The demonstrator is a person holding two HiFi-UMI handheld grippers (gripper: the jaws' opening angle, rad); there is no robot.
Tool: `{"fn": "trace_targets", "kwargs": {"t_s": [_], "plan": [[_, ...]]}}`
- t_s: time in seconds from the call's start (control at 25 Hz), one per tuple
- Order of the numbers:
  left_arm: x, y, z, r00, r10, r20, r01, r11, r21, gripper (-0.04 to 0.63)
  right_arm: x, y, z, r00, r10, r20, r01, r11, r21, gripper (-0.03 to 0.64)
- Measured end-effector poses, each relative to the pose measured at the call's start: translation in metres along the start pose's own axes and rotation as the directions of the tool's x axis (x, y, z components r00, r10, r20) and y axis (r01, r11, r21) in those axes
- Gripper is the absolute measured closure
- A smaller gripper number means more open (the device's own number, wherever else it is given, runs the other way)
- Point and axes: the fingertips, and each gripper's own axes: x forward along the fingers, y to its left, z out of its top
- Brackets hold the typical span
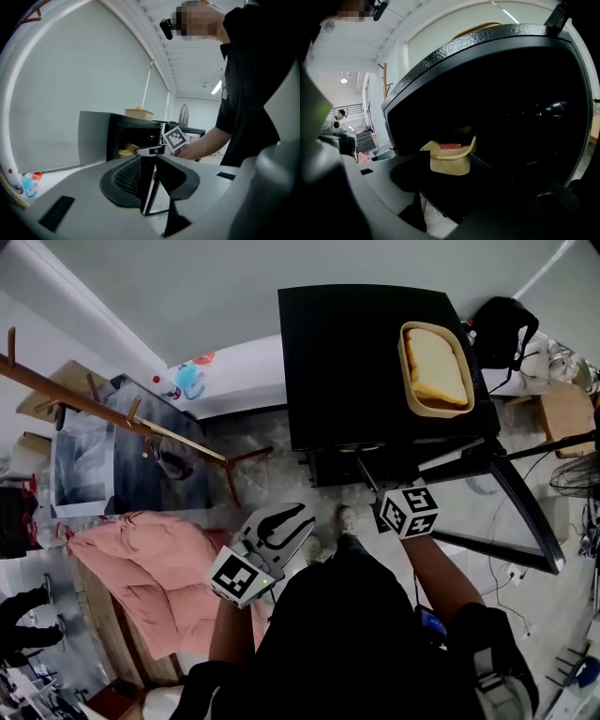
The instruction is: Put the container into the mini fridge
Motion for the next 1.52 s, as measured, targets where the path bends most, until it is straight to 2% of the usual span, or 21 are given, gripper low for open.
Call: {"fn": "trace_targets", "kwargs": {"t_s": [0.12, 0.36, 0.56, 0.72, 0.88, 1.08, 1.24, 1.4, 1.52], "plan": [[-0.001, 0.002, -0.001, 1.000, 0.017, -0.005, -0.016, 1.000, 0.005, 0.483, 0.008, -0.003, 0.004, 1.000, 0.000, 0.000, 0.000, 1.000, -0.003, 0.337], [-0.013, 0.012, 0.005, 0.998, 0.061, 0.034, -0.059, 0.997, -0.059, 0.485, 0.023, -0.003, 0.008, 1.000, 0.001, -0.013, -0.001, 1.000, 0.000, 0.339], [-0.018, 0.016, 0.005, 0.997, 0.076, 0.030, -0.075, 0.996, -0.056, 0.485, 0.030, -0.004, 0.008, 0.999, -0.005, -0.036, 0.005, 1.000, 0.004, 0.339], [-0.018, 0.014, 0.007, 0.997, 0.067, 0.044, -0.065, 0.997, -0.034, 0.485, 0.031, -0.003, 0.009, 0.999, -0.006, -0.037, 0.007, 1.000, 0.014, 0.337], [-0.014, 0.009, 0.021, 0.997, 0.042, 0.072, -0.039, 0.998, -0.042, 0.485, 0.018, 0.000, 0.013, 1.000, 0.004, -0.023, -0.003, 1.000, 0.028, 0.337], [-0.001, 0.002, 0.039, 0.997, -0.005, 0.074, 0.002, 0.999, 0.047, 0.485, -0.012, -0.002, 0.018, 1.000, -0.007, -0.003, 0.007, 0.999, 0.034, 0.337], [0.022, -0.008, 0.059, 0.995, -0.067, 0.077, 0.057, 0.991, 0.125, 0.485, -0.042, -0.006, 0.024, 0.999, -0.028, 0.021, 0.027, 0.999, 0.045, 0.339], [0.051, -0.002, 0.079, 0.999, -0.014, 0.053, 0.000, 0.970, 0.242, 0.493, -0.066, -0.007, 0.028, 0.999, -0.035, 0.032, 0.032, 0.994, 0.106, 0.345], [0.075, -0.004, 0.103, 0.997, -0.026, 0.073, 0.006, 0.967, 0.256, 0.494, -0.084, -0.013, 0.035, 0.997, -0.054, 0.061, 0.044, 0.986, 0.159, 0.351]]}}
